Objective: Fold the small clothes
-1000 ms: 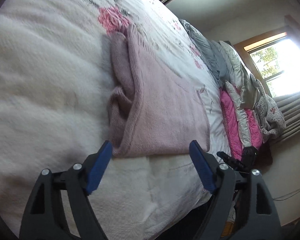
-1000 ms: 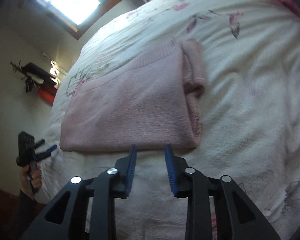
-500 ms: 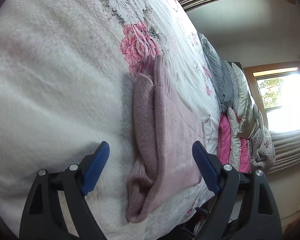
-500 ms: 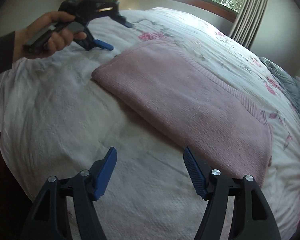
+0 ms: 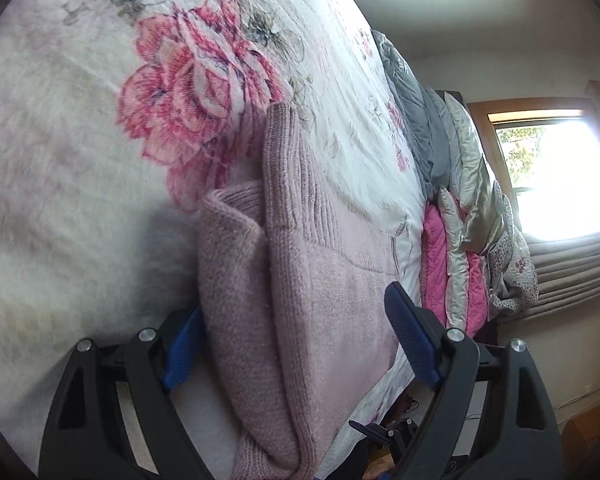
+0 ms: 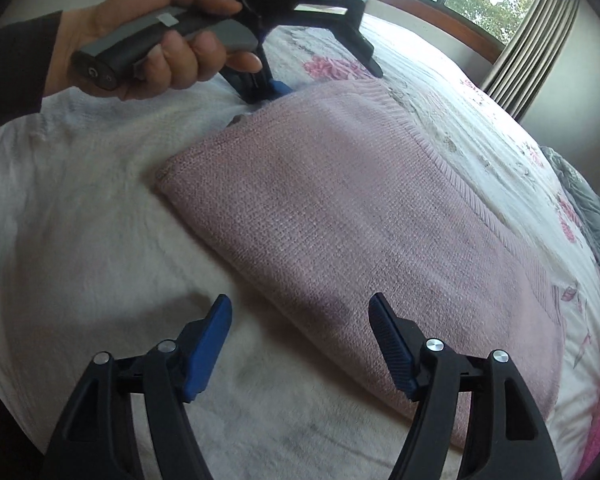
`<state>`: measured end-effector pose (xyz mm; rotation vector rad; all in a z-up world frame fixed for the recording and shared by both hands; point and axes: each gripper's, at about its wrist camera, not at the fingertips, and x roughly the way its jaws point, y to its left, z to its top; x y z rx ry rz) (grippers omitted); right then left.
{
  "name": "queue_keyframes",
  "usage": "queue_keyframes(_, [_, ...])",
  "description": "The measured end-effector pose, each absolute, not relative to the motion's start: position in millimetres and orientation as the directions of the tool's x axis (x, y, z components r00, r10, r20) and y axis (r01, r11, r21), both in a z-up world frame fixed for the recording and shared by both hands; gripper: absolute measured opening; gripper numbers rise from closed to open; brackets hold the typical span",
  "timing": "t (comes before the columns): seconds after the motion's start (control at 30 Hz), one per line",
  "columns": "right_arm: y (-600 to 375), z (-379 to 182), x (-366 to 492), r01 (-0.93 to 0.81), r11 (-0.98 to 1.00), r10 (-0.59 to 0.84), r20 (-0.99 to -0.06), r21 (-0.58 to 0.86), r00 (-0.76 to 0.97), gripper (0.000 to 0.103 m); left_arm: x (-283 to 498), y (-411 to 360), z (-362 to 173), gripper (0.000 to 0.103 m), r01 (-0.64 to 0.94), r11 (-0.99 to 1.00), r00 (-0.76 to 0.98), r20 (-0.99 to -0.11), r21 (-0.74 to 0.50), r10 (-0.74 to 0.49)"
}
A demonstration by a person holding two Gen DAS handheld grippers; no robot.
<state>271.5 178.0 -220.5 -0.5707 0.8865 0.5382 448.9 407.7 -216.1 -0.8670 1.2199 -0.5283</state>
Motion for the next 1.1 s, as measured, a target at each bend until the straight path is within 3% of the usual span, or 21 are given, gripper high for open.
queue_keyframes(0.5, [193, -235, 293, -0.648, 0.72, 0.216, -0.806, -0.25, 0.551, 0.078, 475, 402, -229, 0.084, -0.086, 0.577, 0.217, -0.581, -0.812, -0.784])
queue_keyframes(0.87, [213, -226, 304, -0.614, 0.739, 0.211, -0.77, -0.277, 0.602, 0.077, 483, 394, -229, 0.082, -0.075, 0.592, 0.195, -0.594, -0.802, -0.78])
queue_keyframes(1.03, [236, -219, 296, -0.573, 0.734, 0.174, -0.716, -0.364, 0.676, 0.065, 483, 395, -232, 0.056, -0.1, 0.599, 0.193, -0.606, -0.794, -0.772])
queue_keyframes(1.1, [250, -219, 287, -0.56, 0.717, 0.16, -0.684, -0.415, 0.712, 0.063, 483, 399, -234, 0.053, -0.118, 0.592, 0.193, -0.603, -0.797, -0.774])
